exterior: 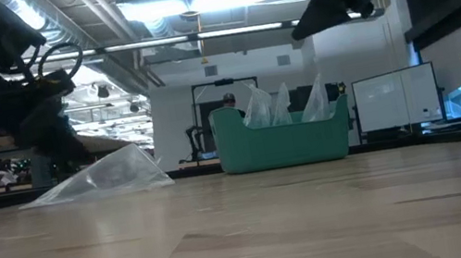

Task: Roll bandage
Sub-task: Open the transparent zip bag

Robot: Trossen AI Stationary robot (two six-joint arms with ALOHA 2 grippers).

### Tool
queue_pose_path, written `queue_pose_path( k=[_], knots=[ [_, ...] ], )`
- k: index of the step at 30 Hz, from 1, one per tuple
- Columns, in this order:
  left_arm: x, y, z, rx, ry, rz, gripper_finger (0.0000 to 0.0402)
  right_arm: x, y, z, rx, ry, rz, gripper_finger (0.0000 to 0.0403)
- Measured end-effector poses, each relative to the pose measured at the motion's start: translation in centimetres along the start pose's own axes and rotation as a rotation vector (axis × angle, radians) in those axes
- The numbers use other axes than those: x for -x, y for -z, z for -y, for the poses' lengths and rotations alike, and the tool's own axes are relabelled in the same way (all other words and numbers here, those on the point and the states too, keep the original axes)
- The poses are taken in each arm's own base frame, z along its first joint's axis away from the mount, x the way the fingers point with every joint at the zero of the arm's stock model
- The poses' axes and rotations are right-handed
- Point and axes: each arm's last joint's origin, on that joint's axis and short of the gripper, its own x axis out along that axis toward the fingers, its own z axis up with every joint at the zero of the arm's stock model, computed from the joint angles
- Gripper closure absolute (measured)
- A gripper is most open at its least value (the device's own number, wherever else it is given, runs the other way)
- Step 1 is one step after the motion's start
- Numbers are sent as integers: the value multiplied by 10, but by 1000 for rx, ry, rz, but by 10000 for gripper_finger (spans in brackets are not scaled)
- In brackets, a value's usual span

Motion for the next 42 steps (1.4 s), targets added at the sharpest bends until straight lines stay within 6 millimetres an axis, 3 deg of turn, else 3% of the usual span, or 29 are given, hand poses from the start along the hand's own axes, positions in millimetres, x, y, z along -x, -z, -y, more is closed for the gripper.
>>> queue_pose_path(
  k=[7, 12, 21, 26, 35, 42],
  knots=[
    [0, -13, -2, -14, -149, 159, 258, -1, 0, 1, 27, -4, -4, 400],
    [-4, -12, -14, -83, -278, 129, 258, -1, 0, 0, 29, -35, -13, 400],
    [-6, 0, -13, 145, -37, -59, 258, -1, 1, -3, 73, -133, -39, 400],
    [-5, 0, -9, 189, 83, -112, 258, -1, 1, -3, 87, -138, -39, 400],
    [-1, 20, -14, 17, 121, -347, 258, -1, 1, -3, 121, -122, -32, 400],
    [-1, 23, -15, -76, 134, -372, 258, -1, 1, -2, 124, -120, -32, 400]
  ],
)
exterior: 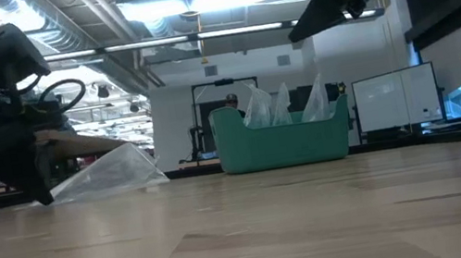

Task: Roll bandage
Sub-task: Open the transparent zip bag

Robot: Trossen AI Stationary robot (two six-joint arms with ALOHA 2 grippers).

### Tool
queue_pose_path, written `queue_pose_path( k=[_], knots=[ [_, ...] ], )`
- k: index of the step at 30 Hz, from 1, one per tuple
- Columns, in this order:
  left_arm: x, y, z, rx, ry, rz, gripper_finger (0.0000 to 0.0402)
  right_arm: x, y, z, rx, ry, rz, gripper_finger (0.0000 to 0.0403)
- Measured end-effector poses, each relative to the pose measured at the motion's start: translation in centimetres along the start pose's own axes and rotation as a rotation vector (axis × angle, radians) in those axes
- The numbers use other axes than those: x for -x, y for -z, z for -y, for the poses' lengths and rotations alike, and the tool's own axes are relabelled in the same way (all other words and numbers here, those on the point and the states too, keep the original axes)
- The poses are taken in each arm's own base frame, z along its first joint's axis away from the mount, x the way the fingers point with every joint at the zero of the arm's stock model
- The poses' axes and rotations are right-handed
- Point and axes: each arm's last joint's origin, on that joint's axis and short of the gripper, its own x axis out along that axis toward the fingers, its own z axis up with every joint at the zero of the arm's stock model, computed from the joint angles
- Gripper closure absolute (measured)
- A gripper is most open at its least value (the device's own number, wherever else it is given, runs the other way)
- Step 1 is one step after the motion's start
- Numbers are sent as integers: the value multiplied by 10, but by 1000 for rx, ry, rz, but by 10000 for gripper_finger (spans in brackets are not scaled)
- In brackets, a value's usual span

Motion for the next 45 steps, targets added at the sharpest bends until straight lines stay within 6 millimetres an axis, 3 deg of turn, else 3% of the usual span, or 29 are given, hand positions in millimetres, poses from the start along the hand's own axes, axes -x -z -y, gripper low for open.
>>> queue_pose_path(
  k=[6, 12, 16, 22, 29, 35, 39, 45],
  knots=[
    [-4, 3, 0, -50, -11, -26, 258, 0, 0, 0, 0, 1, 0, 400],
    [-15, 3, 1, 65, -48, -55, 269, 0, 0, 0, 0, 1, 1, 400],
    [-20, 0, 3, 127, -55, -29, 304, 0, 0, 0, 0, 1, 1, 400],
    [-21, -4, 6, 166, -3, 23, 389, 0, 0, 0, -2, 1, 3, 400],
    [-21, -7, 8, 304, 37, 41, 398, 0, 0, 0, -3, 1, 3, 400],
    [-16, -27, 21, 364, 326, 170, 399, 0, 0, 0, -2, 7, 4, 400],
    [-4, -47, 30, 372, 574, 316, 400, 0, 0, 0, -2, -15, 0, 400],
    [12, -62, 38, 363, 864, 396, 401, 0, -4, -3, -1, -92, 22, 400]
  ],
)
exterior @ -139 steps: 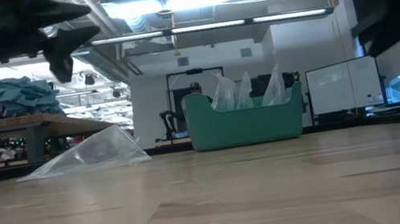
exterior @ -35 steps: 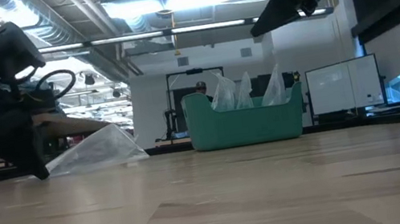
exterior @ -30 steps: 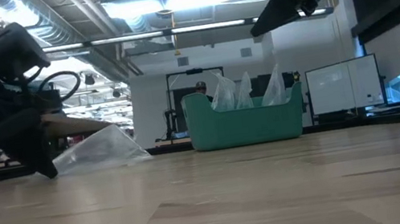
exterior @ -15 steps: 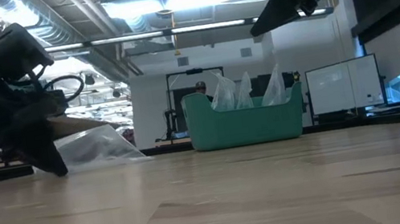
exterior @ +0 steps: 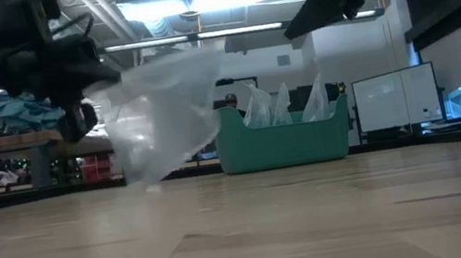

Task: Roll bandage
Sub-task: Open the transparent zip bag

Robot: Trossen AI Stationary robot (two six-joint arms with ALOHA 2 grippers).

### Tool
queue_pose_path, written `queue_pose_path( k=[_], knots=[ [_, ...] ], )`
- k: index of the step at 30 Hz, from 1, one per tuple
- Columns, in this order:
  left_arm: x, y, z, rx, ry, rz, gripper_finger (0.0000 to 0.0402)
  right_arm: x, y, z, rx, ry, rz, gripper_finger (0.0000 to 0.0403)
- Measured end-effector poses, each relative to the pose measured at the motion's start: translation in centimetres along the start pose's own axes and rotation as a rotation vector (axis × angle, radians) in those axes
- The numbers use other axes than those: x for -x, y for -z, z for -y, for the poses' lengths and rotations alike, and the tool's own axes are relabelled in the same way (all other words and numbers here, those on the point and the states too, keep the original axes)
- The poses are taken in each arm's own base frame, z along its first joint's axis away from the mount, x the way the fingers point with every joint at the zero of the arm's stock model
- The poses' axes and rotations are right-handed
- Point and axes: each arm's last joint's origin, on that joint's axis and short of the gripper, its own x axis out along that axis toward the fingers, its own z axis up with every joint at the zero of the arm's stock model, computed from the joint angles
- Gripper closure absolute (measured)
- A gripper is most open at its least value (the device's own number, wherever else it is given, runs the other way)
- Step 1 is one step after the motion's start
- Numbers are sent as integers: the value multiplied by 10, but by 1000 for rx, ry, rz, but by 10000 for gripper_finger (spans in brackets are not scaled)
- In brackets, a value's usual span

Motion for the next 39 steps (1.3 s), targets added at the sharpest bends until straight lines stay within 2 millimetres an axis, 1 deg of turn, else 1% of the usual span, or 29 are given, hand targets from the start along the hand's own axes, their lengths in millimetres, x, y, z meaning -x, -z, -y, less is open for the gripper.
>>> queue_pose_path(
  k=[4, 7, 9, 11, 13, 17, 21, 25, 31, 33, 39],
  knots=[
    [0, 1, 3, 52, 71, -61, 401, -2, -12, -6, 74, -114, 117, 400],
    [-1, 2, 7, 50, 113, -92, 401, -6, -21, -13, 129, -188, 231, 400],
    [-1, 4, 11, 46, 146, -112, 401, -11, -22, -17, 149, -212, 268, 399],
    [-2, 5, 15, 52, 183, -129, 401, -17, -19, -17, 153, -233, 258, 391],
    [-2, 6, 20, 50, 226, -131, 401, -23, -15, -16, 149, -253, 231, 373],
    [-2, 8, 29, 39, 294, -131, 401, -34, -10, -17, 144, -290, 209, 320],
    [-3, 11, 35, 26, 331, -141, 402, -35, -12, -19, 154, -299, 251, 273],
    [-3, 13, 37, 24, 342, -153, 401, -33, -18, -20, 182, -318, 322, 246],
    [-3, 13, 37, 23, 344, -155, 401, -32, -21, -20, 175, -328, 351, 238],
    [-3, 13, 37, 22, 342, -151, 401, -32, -21, -21, 177, -356, 360, 238],
    [-3, 13, 37, 22, 340, -148, 401, -28, -29, -22, 159, -415, 448, 237]
  ],
)
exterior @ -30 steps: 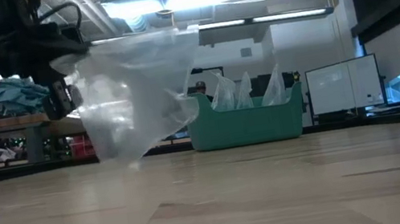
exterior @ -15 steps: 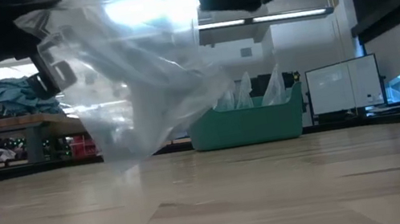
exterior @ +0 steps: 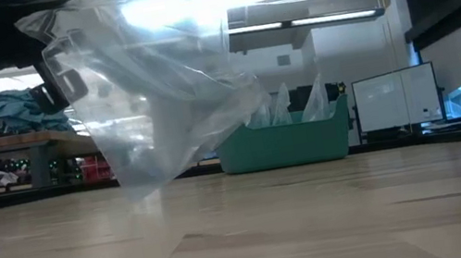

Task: Roll bandage
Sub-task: Open the transparent zip bag

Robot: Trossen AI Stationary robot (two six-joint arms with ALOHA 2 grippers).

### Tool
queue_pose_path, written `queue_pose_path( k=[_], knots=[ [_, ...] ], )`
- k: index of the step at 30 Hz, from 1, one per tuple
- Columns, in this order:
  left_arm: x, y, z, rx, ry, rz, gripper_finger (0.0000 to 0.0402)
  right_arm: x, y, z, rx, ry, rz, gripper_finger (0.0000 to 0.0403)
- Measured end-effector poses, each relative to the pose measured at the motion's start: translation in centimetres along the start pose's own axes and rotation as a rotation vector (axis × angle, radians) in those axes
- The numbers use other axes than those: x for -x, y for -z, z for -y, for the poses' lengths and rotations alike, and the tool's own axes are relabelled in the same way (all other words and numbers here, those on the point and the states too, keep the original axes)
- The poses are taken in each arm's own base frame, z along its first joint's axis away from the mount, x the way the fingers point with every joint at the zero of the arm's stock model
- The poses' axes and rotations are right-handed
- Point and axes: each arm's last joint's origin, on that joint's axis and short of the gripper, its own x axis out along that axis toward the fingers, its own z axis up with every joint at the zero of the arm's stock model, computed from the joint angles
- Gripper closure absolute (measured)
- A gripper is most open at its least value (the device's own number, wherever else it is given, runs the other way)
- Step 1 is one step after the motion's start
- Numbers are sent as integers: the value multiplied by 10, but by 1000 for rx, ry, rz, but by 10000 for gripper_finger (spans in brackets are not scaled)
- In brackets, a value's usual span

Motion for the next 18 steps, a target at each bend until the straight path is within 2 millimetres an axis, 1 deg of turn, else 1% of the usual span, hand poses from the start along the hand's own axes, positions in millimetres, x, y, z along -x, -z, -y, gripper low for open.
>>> queue_pose_path(
  k=[18],
  knots=[
    [0, -1, 0, -20, -16, 22, 401, -3, 0, -1, 0, -34, 7, 237]
  ],
)
